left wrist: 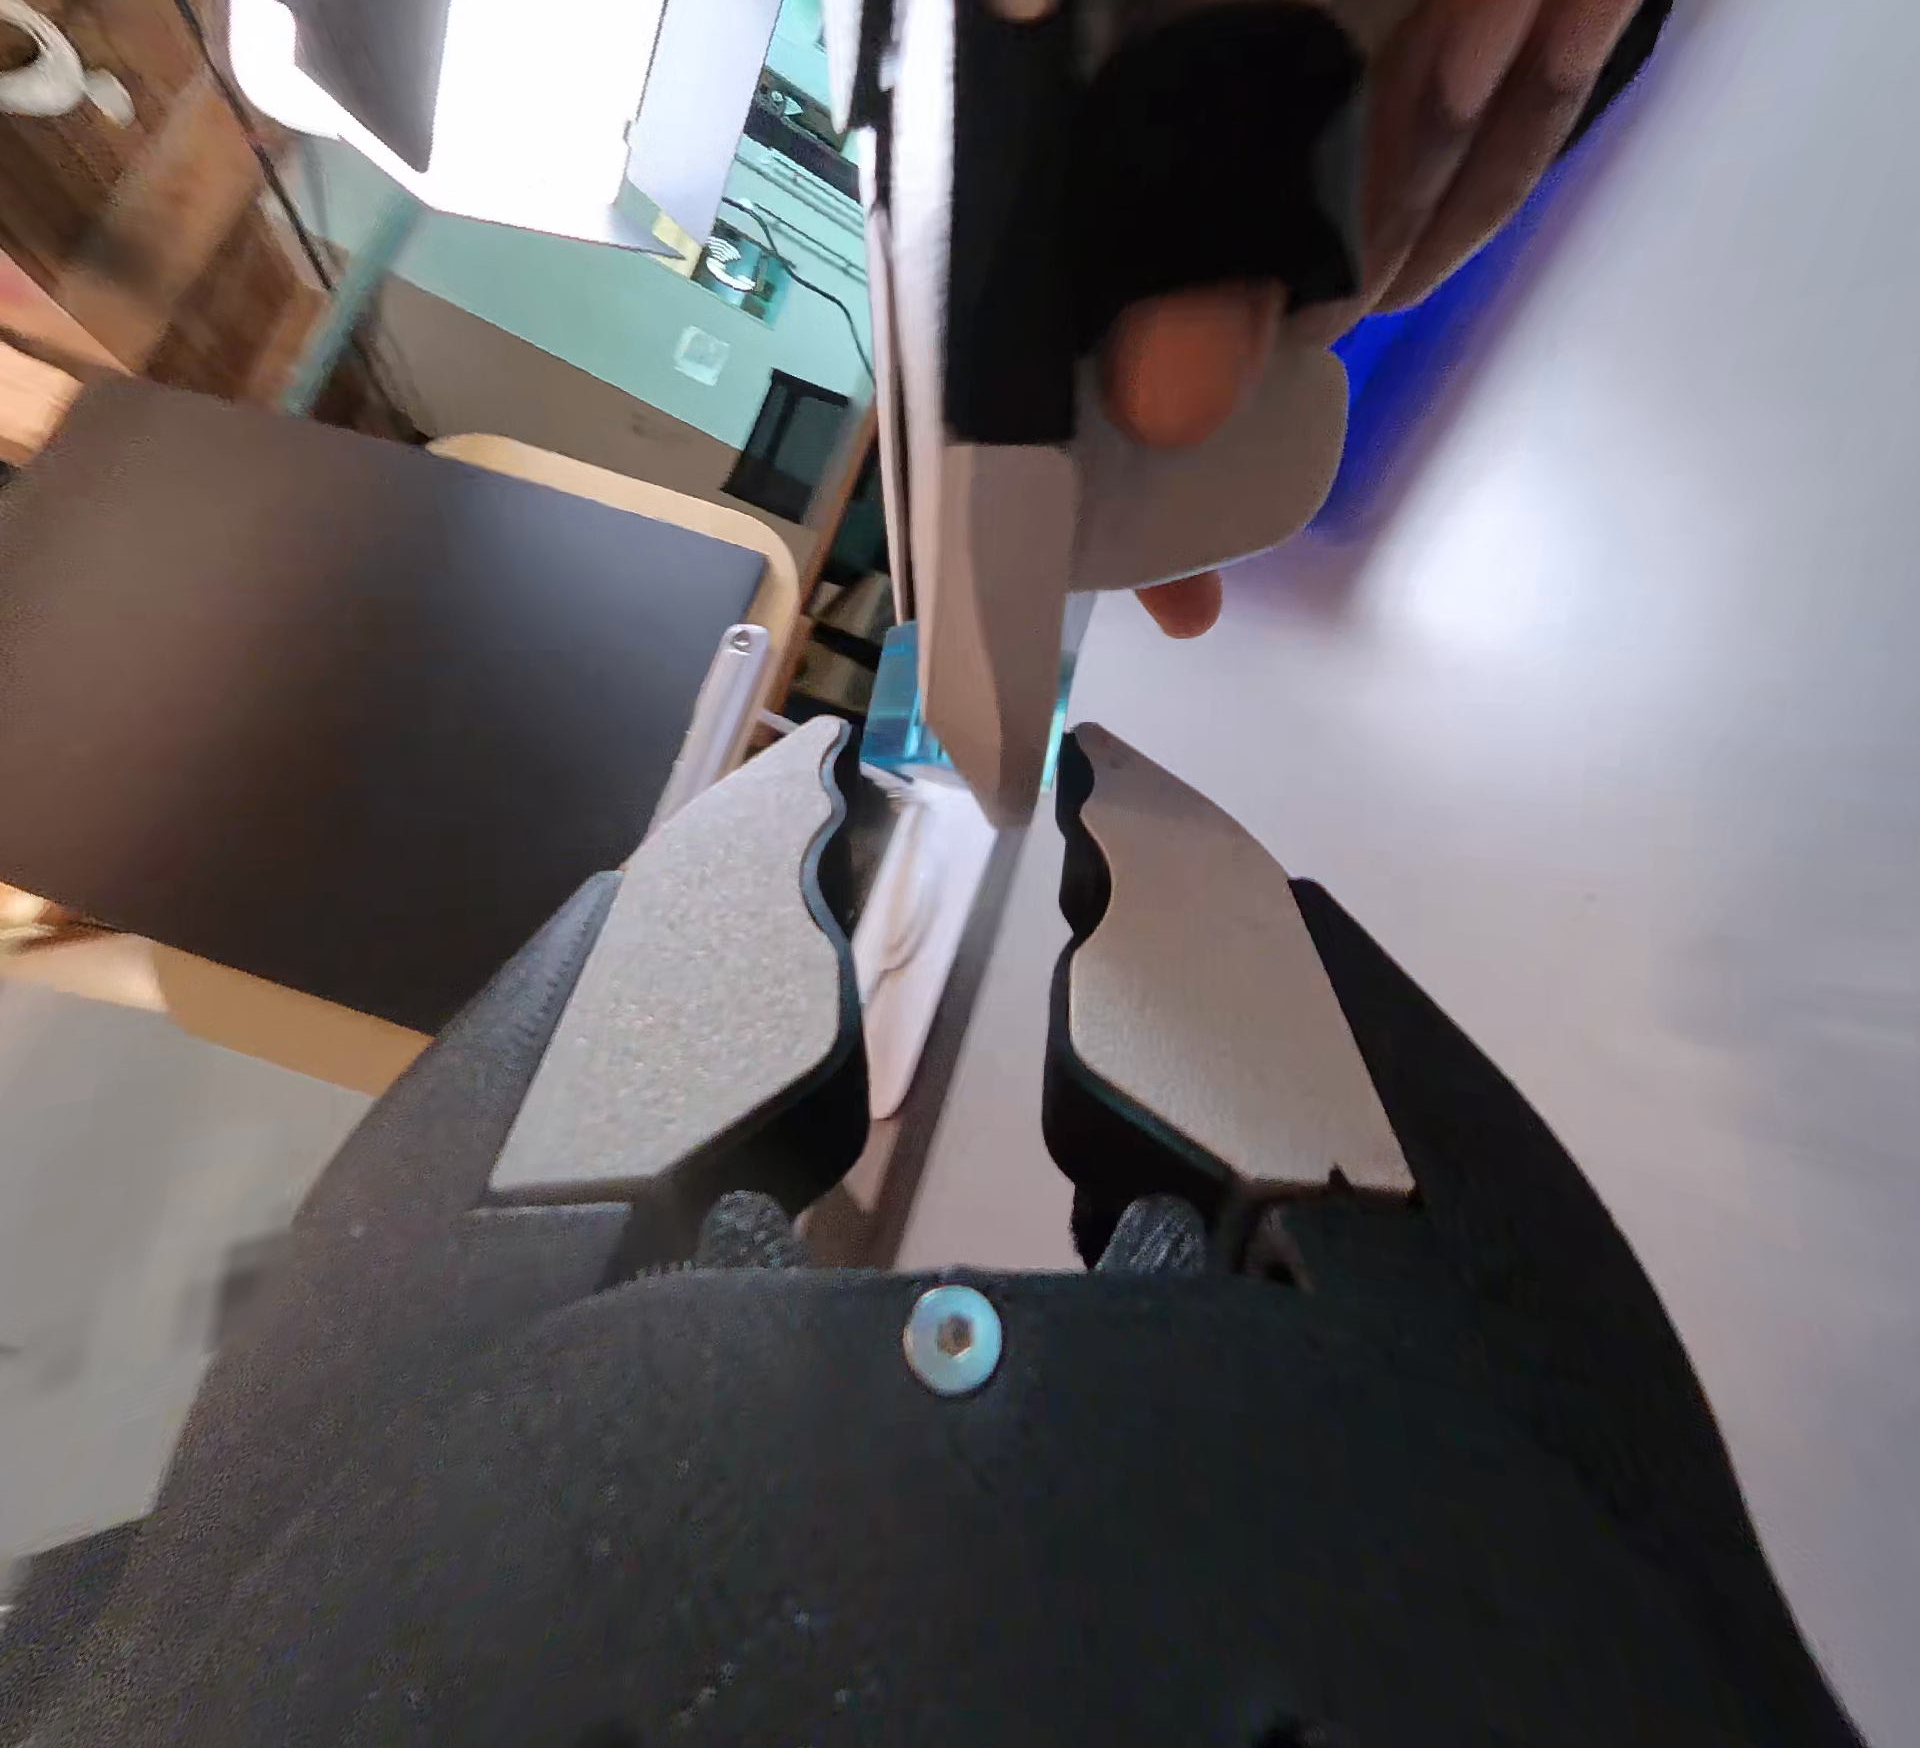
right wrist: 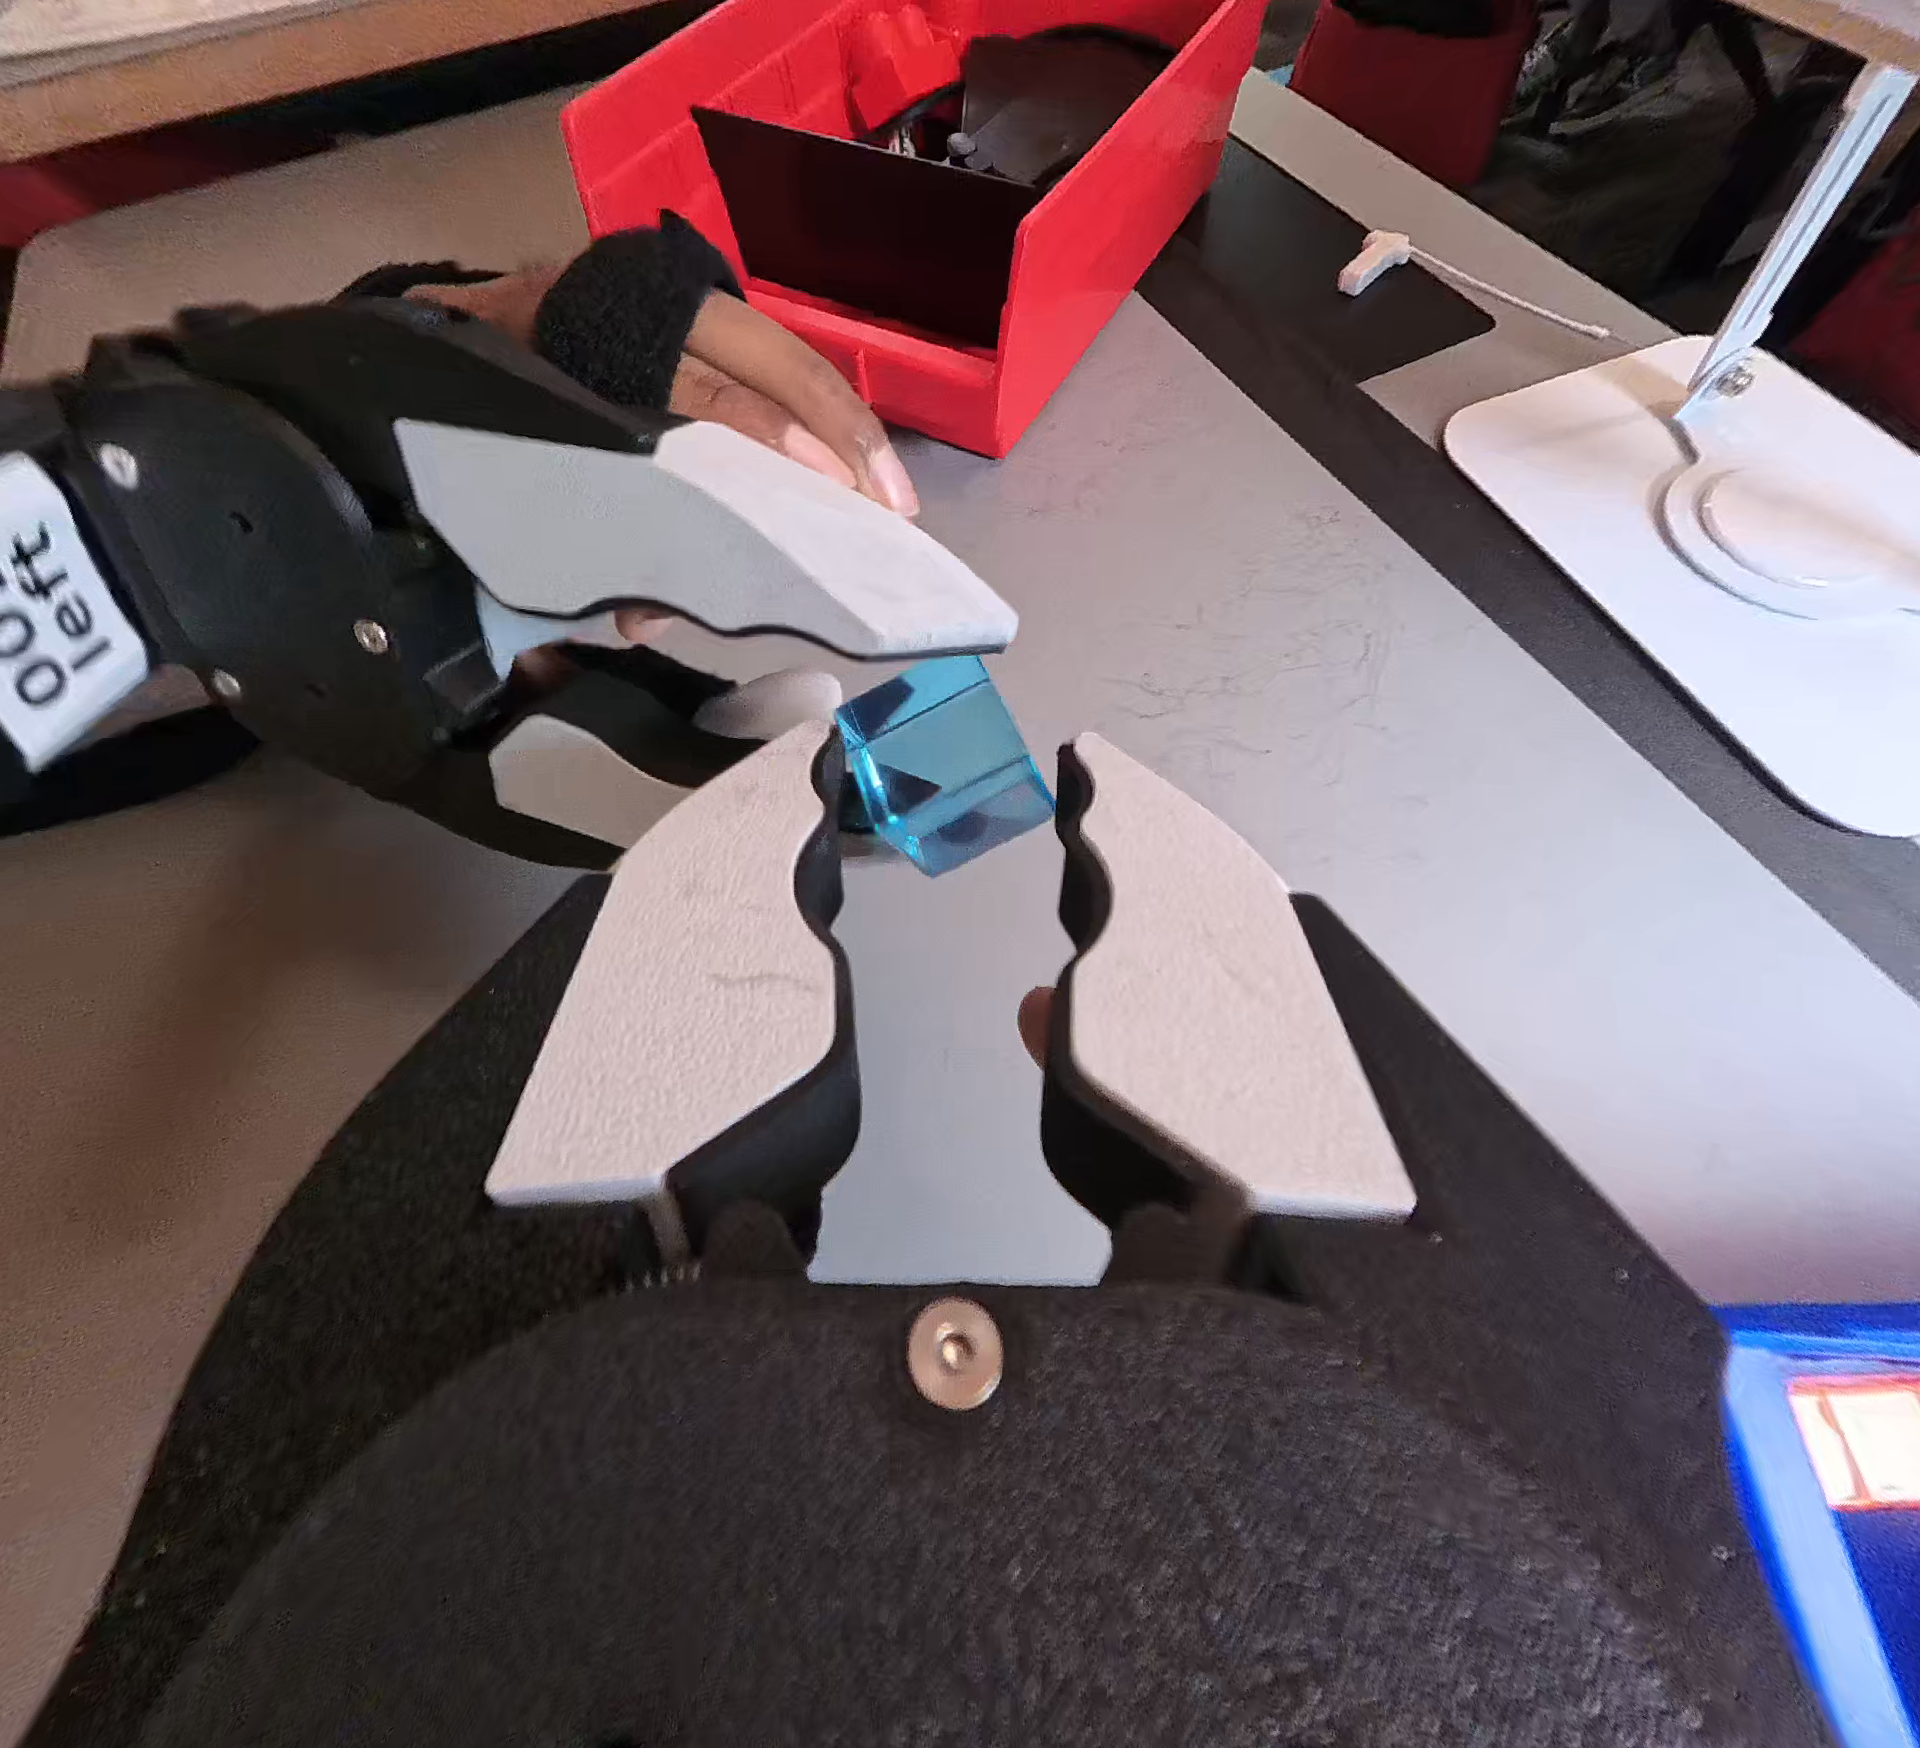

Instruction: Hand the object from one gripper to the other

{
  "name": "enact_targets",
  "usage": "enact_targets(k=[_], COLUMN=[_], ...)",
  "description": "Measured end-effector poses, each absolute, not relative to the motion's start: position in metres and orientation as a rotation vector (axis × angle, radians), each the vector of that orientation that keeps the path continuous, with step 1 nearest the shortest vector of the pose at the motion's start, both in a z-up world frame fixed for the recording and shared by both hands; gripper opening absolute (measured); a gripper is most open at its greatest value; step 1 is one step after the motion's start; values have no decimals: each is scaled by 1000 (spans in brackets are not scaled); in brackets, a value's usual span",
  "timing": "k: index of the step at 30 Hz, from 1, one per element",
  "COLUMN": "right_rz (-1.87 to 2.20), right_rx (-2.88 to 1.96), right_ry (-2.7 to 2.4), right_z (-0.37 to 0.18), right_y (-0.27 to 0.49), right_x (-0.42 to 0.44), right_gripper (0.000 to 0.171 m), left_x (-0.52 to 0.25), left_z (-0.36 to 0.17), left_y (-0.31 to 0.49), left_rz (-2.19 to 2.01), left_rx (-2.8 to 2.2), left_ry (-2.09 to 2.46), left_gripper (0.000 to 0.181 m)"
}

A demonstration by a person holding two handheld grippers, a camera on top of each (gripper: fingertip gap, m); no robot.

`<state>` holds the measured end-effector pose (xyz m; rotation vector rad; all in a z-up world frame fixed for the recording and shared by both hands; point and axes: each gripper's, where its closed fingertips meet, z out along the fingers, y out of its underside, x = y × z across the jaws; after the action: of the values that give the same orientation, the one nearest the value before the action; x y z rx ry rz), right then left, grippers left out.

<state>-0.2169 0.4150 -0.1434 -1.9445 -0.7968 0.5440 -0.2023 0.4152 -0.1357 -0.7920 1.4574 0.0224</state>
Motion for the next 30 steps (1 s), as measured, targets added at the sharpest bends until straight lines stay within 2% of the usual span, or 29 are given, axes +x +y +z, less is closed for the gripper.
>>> enact_targets(k=[3, 6, 11, 17, 24, 27, 30], right_rz=[471, 227, -301, -575, -753, -853, -867], right_rx=[-1836, -1701, -1782, -2169, -2580, -2438, -2192], right_ry=[-840, -865, -629, -293, -268, -212, -156], right_z=[-131, -109, -89, -136, -214, -191, -142], right_y=[417, 423, 441, 426, 400, 409, 417], right_x=[-206, -175, -69, 54, 90, 99, 101], right_gripper=[35, 35, 35, 36, 36, 37, 43], left_x=[-206, -213, -235, -263, -295, -314, -340], left_z=[-133, -127, -115, -106, -96, -84, -67], left_y=[422, 434, 465, 499, 527, 537, 548], left_rz=[-204, -476, -643, -614, -623, -636, -644], left_rx=[-960, -1141, -1316, -1425, -1499, -1487, -1455], left_ry=[1414, 1315, 1130, 984, 854, 803, 730], left_gripper=[35, 37, 34, 34, 33, 21, 4])
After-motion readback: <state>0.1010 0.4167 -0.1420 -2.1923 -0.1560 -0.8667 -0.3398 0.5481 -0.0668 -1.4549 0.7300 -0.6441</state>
